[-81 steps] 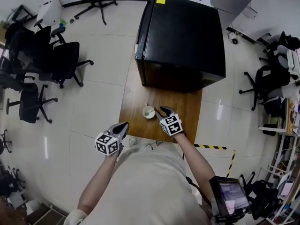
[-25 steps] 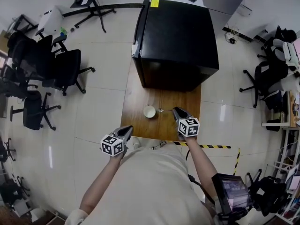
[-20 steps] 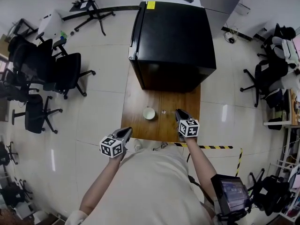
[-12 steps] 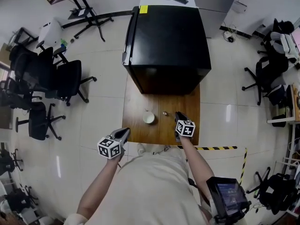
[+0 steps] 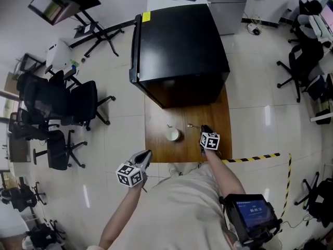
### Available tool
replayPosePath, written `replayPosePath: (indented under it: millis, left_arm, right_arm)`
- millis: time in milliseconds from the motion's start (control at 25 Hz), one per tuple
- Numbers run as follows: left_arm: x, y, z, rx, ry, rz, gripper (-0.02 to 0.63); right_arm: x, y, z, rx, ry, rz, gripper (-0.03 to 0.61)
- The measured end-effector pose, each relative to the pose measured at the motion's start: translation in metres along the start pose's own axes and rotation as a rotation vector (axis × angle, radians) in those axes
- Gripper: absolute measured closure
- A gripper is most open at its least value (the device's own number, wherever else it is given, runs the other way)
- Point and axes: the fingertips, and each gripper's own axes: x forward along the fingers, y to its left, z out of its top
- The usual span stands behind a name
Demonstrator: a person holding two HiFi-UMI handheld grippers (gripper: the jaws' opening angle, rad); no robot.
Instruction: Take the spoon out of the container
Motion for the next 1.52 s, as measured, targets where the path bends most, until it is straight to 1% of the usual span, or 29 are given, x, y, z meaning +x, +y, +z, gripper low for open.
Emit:
replayPosePath:
  millis: [160,240,480,720,840,960,1120,1160,1200,1280,1400,1520]
  left_arm:
    - [-0.004,0.004,-0.002,-0.002,-0.002,0.022,0.63]
    - [-0.004,0.001,-0.004,0.001,-0.003,0.023,0.63]
    - [0.001,-0.008,-0.002,0.005,-0.008,0.014,0.63]
    - [-0.003,-0.005,-0.002,-0.001,-0.014,0.026,0.63]
    - [-0.005,-0.003,-0.004,-0.014,-0.018,0.034,0.63]
    - [-0.006,0.0,-0.009,-0.025,-0.017,0.038,0.63]
    - [-0.011,0.002,-0.015,-0.033,-0.02,0.035,0.63]
    - [-0.012,0.002,-0.016,-0.033,-0.02,0.033,0.63]
    - [-0.013,0.002,-0.017,-0.032,-0.019,0.031,0.63]
    - [-0.017,0.003,-0.019,-0.034,-0.019,0.029,0.63]
    - [-0.021,0.004,-0.022,-0.042,-0.026,0.025,0.63]
    - [-0.023,0.007,-0.025,-0.055,-0.043,0.019,0.63]
  right_arm:
    - [0.004,-0.009,-0.017,-0.03,0.053,-0.043,0.528]
    - [0.002,-0.011,-0.027,-0.029,0.082,-0.053,0.528]
    - [0.003,-0.008,-0.047,-0.021,0.154,-0.057,0.528]
    - [0.003,-0.006,-0.062,-0.002,0.227,-0.07,0.528]
    - [0.002,-0.006,-0.067,0.015,0.249,-0.047,0.528]
    - [0.004,-0.002,-0.075,0.092,0.263,0.006,0.528]
    - [0.006,0.004,-0.086,0.261,0.298,0.076,0.526]
    - [0.006,0.004,-0.088,0.281,0.304,0.079,0.514]
    - [0.005,0.004,-0.089,0.288,0.306,0.075,0.475]
    - [0.001,0.002,-0.09,0.279,0.298,0.055,0.431]
    - [-0.008,0.002,-0.088,0.252,0.277,0.034,0.419]
    - [-0.02,0.01,-0.083,0.21,0.259,0.043,0.419]
